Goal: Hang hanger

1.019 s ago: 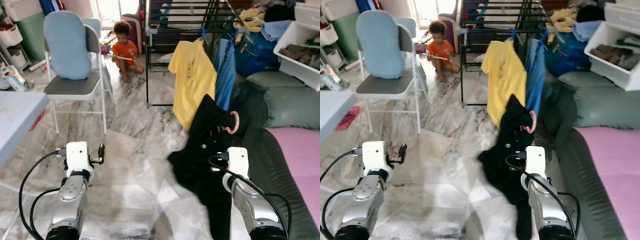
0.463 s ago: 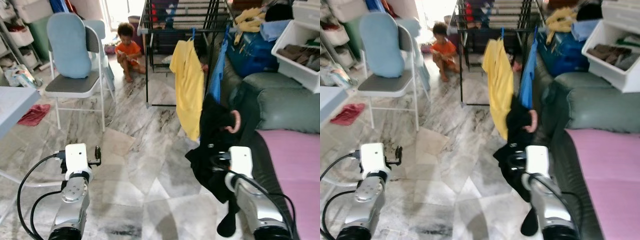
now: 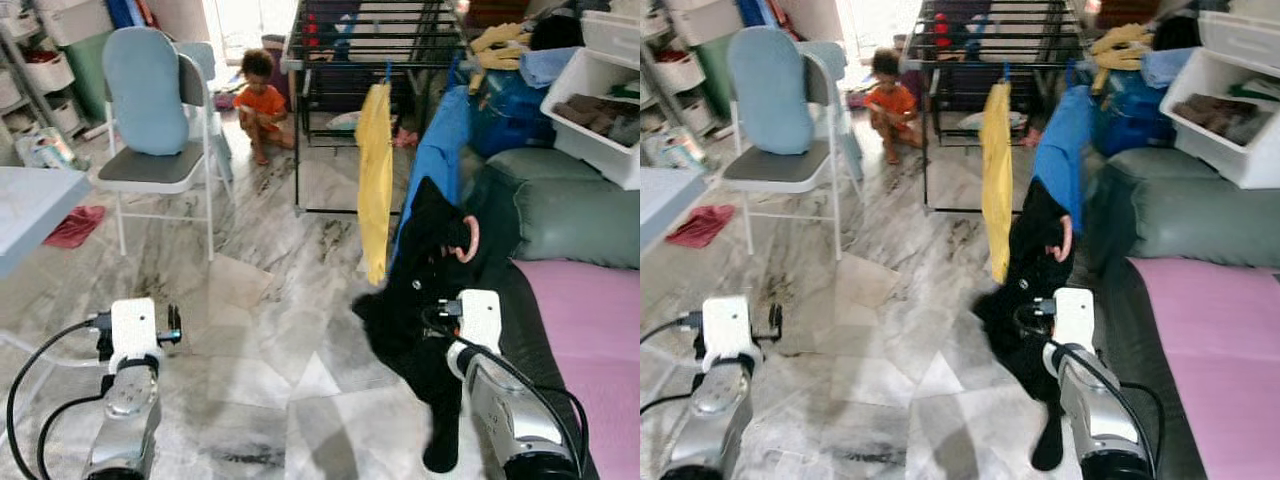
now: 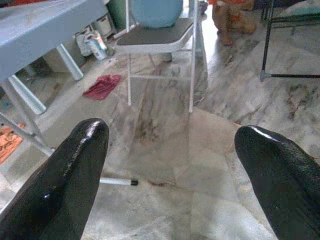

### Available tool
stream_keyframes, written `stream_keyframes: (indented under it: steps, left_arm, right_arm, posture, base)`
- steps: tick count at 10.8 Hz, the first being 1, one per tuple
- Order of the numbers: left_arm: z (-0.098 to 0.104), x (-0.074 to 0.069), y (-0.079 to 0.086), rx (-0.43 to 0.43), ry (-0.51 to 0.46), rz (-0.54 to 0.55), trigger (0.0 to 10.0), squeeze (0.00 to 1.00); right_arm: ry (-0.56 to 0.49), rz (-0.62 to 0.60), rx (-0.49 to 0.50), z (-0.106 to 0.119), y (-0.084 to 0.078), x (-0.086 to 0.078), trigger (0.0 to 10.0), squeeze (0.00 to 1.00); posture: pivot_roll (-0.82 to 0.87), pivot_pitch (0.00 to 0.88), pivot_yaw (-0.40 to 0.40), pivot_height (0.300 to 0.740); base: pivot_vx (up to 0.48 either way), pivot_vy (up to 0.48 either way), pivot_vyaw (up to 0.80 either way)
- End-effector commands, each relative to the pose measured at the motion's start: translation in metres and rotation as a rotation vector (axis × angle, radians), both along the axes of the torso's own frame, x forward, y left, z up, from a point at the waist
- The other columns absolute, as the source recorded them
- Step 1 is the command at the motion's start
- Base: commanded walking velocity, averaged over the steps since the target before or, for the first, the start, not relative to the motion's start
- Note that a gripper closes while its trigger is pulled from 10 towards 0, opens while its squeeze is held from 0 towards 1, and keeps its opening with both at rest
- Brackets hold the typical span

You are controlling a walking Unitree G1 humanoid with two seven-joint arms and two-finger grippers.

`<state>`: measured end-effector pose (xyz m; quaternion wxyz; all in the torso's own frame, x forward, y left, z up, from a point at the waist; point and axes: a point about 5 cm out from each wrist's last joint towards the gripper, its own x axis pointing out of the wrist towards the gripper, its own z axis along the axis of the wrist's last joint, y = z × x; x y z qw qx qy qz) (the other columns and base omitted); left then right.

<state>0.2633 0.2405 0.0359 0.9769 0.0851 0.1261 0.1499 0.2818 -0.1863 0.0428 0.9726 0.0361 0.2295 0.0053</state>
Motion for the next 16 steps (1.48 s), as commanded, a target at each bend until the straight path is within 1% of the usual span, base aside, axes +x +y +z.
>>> stream_keyframes:
  steps: [1, 4, 6, 8, 9, 10, 11, 12, 16]
  left_arm:
    - [0.006, 0.001, 0.002, 0.025, -0.012, -0.019, 10.0, 0.0]
    - [0.008, 0.002, 0.005, 0.019, -0.019, -0.011, 10.0, 0.0]
    - [0.007, 0.0, 0.004, 0.01, -0.016, -0.016, 10.0, 0.0]
    - [0.005, 0.0, -0.002, -0.056, -0.01, -0.062, 10.0, 0.0]
    - [0.003, -0.005, -0.004, -0.073, 0.006, -0.091, 10.0, 0.0]
    - [-0.004, -0.012, -0.004, -0.089, 0.034, -0.097, 10.0, 0.0]
    - [-0.011, -0.023, -0.007, -0.108, 0.057, -0.115, 10.0, 0.0]
    - [-0.012, -0.025, -0.007, -0.111, 0.06, -0.114, 10.0, 0.0]
    - [-0.01, -0.021, -0.011, -0.13, 0.06, -0.138, 10.0, 0.0]
  right_arm:
    - [-0.08, -0.003, 0.014, 0.015, 0.0, 0.008, 10.0, 0.0]
    - [-0.086, 0.013, 0.011, 0.014, 0.005, 0.008, 10.0, 0.0]
    - [-0.107, 0.003, 0.024, 0.017, 0.001, 0.007, 10.0, 0.0]
    - [-0.089, -0.016, 0.041, 0.015, -0.003, 0.003, 10.0, 0.0]
    - [-0.083, -0.017, 0.048, 0.015, -0.004, -0.001, 10.0, 0.0]
    - [-0.067, -0.021, 0.044, 0.013, -0.007, -0.005, 10.0, 0.0]
    - [-0.05, -0.022, 0.023, 0.01, -0.014, -0.013, 10.0, 0.0]
    - [-0.045, -0.026, 0.021, 0.009, -0.015, -0.016, 10.0, 0.0]
    - [-0.042, -0.053, 0.0, 0.011, -0.02, -0.019, 10.0, 0.0]
  posture:
    - [-0.03, 0.0, 0.017, 0.74]
    - [-0.03, 0.0, 0.018, 0.74]
    - [-0.04, 0.0, 0.02, 0.74]
    - [-0.04, 0.0, 0.019, 0.74]
    - [-0.05, 0.0, 0.013, 0.74]
    - [-0.05, 0.0, 0.009, 0.74]
    - [-0.05, 0.0, 0.004, 0.74]
    - [-0.05, 0.0, 0.004, 0.74]
    - [-0.07, 0.0, 0.007, 0.74]
  base:
    - [0.0, 0.0, 0.0]
    - [0.0, 0.0, 0.0]
    - [0.0, 0.0, 0.0]
    - [0.0, 0.0, 0.0]
    - [0.0, 0.0, 0.0]
    - [0.0, 0.0, 0.0]
    - [0.0, 0.0, 0.0]
    - [0.0, 0.0, 0.0]
    - [0.0, 0.0, 0.0]
